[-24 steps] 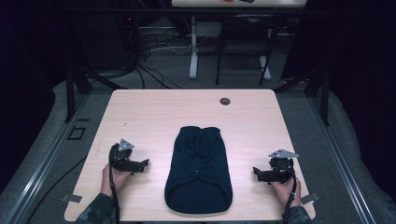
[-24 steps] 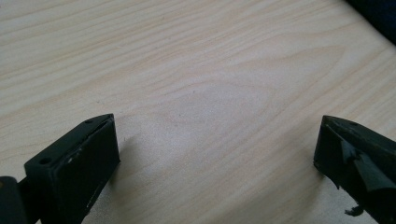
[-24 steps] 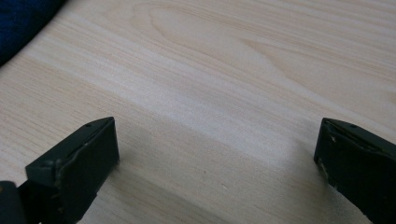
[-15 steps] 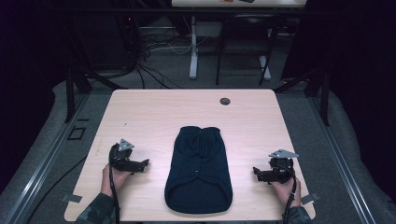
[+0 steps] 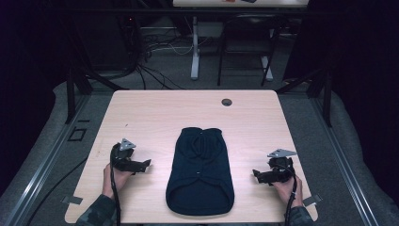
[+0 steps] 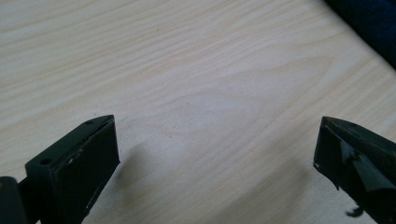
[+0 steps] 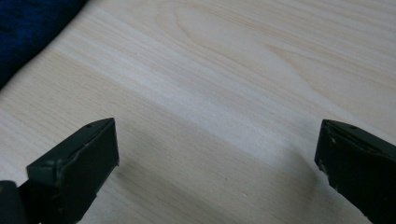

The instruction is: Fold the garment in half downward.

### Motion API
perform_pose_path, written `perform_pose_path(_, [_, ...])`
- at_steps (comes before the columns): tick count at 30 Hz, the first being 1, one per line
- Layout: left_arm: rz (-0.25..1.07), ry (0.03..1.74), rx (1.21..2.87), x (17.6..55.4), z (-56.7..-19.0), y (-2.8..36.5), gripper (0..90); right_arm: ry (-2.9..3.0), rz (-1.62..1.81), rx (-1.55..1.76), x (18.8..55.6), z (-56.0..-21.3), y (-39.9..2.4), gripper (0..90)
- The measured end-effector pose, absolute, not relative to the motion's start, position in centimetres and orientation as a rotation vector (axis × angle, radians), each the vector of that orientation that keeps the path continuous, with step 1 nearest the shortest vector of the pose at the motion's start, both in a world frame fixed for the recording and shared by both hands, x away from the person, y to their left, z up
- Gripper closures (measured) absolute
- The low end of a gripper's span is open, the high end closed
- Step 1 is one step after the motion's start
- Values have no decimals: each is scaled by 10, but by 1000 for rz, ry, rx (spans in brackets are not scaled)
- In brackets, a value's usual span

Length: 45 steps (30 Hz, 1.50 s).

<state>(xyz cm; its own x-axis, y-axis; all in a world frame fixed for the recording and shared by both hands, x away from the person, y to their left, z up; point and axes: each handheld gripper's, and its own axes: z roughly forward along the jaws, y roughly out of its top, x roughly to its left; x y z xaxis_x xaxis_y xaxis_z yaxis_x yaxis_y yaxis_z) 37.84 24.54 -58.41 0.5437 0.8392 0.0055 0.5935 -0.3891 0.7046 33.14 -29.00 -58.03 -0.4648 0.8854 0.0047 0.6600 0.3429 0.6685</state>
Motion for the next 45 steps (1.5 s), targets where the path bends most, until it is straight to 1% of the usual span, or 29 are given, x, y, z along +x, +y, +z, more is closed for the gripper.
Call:
perform_pose_path(2, [477, 1131, 2139, 379, -582, 242, 2, 2270, 868, 1352, 333, -576, -288, 0])
perform_pose_path(10, [457, 1075, 2116, 385, -568, 227, 3, 2314, 904, 1331, 339, -564, -275, 3])
perform_pose_path(13, [422, 1051, 2102, 396, -561, 218, 3, 2342, 927, 1318, 346, -558, -264, 6])
perform_pose_path(18, [409, 1040, 2082, 404, -555, 209, 4, 2365, 933, 1301, 353, -555, -254, 8])
perform_pose_path(19, [400, 1036, 2079, 409, -551, 202, 4, 2366, 945, 1296, 357, -552, -249, 9])
perform_pose_path(26, [402, 1002, 2116, 424, -540, 182, 4, 2395, 978, 1268, 371, -543, -230, 12])
perform_pose_path(33, [368, 1004, 2127, 435, -537, 169, 3, 2423, 991, 1237, 384, -538, -214, 15])
perform_pose_path(37, [328, 1004, 2133, 443, -538, 158, 2, 2446, 981, 1216, 396, -533, -206, 15])
perform_pose_path(41, [318, 995, 2152, 448, -538, 149, 3, 2456, 977, 1223, 407, -531, -198, 15])
perform_pose_path(43, [336, 1001, 2138, 449, -538, 147, 7, 2462, 977, 1222, 410, -531, -196, 15])
perform_pose_path(45, [323, 1006, 2134, 454, -538, 143, 19, 2469, 982, 1219, 418, -530, -189, 8])
